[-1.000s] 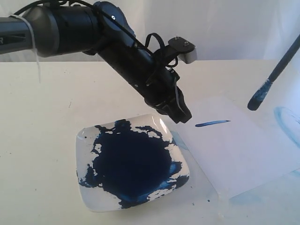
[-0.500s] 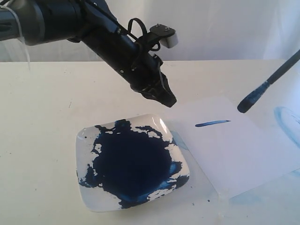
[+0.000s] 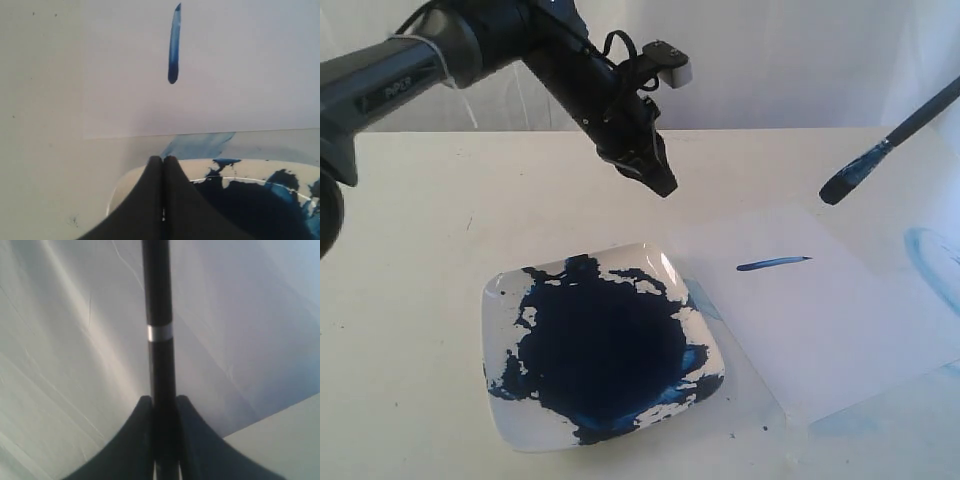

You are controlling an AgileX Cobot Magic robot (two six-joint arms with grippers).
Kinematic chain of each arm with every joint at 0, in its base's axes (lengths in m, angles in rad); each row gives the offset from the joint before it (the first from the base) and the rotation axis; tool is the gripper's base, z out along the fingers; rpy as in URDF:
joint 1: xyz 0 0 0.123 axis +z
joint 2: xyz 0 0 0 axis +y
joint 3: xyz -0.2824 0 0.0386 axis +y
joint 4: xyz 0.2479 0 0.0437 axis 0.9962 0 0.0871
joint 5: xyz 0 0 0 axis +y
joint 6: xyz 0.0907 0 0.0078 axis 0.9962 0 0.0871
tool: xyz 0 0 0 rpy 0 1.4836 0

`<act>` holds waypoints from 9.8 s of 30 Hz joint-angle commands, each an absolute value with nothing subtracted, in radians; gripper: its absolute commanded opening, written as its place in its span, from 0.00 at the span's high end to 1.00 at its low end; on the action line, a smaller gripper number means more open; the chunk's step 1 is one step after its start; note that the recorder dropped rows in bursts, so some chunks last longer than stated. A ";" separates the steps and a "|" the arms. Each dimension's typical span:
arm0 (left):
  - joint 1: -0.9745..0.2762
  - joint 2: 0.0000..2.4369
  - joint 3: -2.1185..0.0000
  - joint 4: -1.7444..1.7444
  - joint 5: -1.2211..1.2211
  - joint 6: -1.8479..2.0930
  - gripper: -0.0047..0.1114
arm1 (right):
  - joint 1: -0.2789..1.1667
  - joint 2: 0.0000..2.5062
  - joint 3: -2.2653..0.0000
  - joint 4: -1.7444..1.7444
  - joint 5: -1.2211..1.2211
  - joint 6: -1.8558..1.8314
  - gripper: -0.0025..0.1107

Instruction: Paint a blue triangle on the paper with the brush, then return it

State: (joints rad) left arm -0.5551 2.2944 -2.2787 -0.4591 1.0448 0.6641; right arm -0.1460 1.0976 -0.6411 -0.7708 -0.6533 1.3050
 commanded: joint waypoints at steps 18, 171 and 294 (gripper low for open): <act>-0.550 2.528 -2.443 -0.628 0.946 0.740 0.96 | 0.318 1.454 -0.666 0.205 -0.705 0.296 0.98; -0.583 2.645 -2.443 -0.620 0.882 0.758 0.96 | 0.318 1.538 -0.696 0.418 -0.398 -0.137 0.98; -0.900 2.084 -1.512 -0.897 0.374 0.897 0.96 | 0.128 1.579 -1.162 0.545 0.323 -0.382 0.98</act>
